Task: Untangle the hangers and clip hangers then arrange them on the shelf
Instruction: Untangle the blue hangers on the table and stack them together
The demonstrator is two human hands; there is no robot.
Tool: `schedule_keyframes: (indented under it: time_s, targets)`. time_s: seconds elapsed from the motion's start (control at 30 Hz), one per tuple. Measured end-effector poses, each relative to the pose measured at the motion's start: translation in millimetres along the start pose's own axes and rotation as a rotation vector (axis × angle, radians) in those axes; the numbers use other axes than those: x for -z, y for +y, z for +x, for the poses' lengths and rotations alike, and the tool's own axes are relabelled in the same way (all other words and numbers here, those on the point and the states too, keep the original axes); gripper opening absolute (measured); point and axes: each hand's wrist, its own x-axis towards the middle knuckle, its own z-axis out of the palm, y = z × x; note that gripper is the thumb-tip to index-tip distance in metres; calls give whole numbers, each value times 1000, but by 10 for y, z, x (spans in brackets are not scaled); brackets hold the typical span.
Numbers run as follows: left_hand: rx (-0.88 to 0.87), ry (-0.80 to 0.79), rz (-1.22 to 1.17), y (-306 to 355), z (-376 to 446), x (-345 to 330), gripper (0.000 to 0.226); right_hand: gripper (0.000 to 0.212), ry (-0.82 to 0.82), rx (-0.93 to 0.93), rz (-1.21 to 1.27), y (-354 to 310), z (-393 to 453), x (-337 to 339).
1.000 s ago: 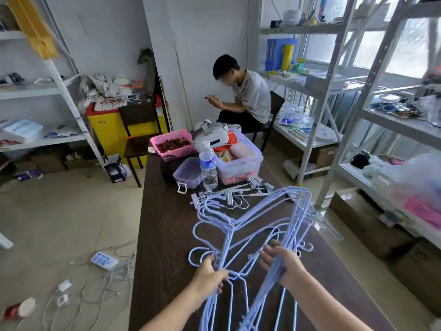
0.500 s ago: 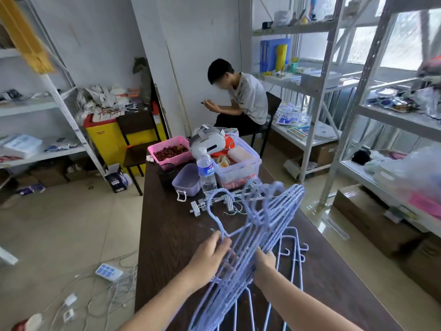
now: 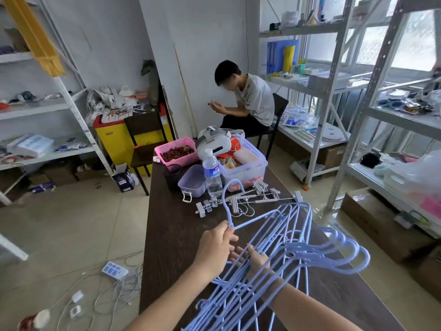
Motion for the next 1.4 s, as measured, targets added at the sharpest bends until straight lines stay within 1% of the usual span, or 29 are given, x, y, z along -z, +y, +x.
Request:
schedule_keyframes:
  time_s: [0.07, 0.17, 0.27, 0.33, 0.4, 0.43, 0.47, 0.57, 0.6, 0.67, 0.73, 0.77, 0.83, 0.87, 0.93, 1.0, 1.1, 1.23, 1.3, 1.4]
  targets:
    - [9, 25, 17, 28, 18, 44, 29, 33, -6, -25, -19, -29, -6, 28]
    - [36, 33, -56, 14, -14, 136, 22, 22, -41, -13, -19, -83, -46, 50]
    - [98, 34, -177, -38, -36, 246, 20, 16, -124, -9, -23, -101, -90, 31]
    - [159, 21, -283, -62, -40, 340, 23, 19, -154, -4, -27, -90, -104, 3]
    - [167, 53, -333, -99, -78, 425, 26, 32, -182, 2, -28, -85, -132, -23]
    - [153, 71, -326, -122, -118, 443, 25, 38, -187, -4, -38, -79, -135, -34]
    - [127, 75, -303, -145, -166, 429, 24, 41, -168, -4, -57, -76, -128, -43]
    - [22, 5, -167, -170, -317, 227, 22, 37, -73, 7, -42, -5, -146, -87]
    - [-15, 5, -124, -163, -337, 163, 22, 36, -52, -1, -32, 24, -154, -100]
    - [-58, 78, -102, -152, -317, 125, 20, 31, -58, -18, -25, 57, -179, -100]
    - [-52, 141, -136, -180, -298, 177, 17, 27, -88, -25, -38, 46, -199, -63]
    - [-49, 150, -145, -213, -307, 207, 17, 24, -112, -29, -43, 29, -205, -43]
    - [-41, 158, -161, -281, -338, 263, 18, 9, -197, -31, -45, -11, -239, -14]
    - [-34, 163, -187, -289, -345, 296, 19, 8, -212, -36, -42, -20, -238, -5]
    - [-15, 162, -267, -265, -337, 362, 21, 16, -196, -47, -44, -8, -212, -1]
    - [-18, 150, -323, -217, -321, 421, 25, 17, -139, -54, -55, 25, -196, -4]
    - [-35, 110, -304, -149, -315, 443, 26, 15, -134, -62, -23, 59, -215, 3]
    - [39, 42, -287, -127, -303, 353, 26, 17, -128, -67, -39, 56, -268, 19]
    - [53, 40, -276, -148, -317, 311, 26, 20, -108, -66, -67, 50, -284, 54]
    - [4, 91, -247, -134, -343, 321, 22, 24, -94, -67, -81, 46, -296, 118]
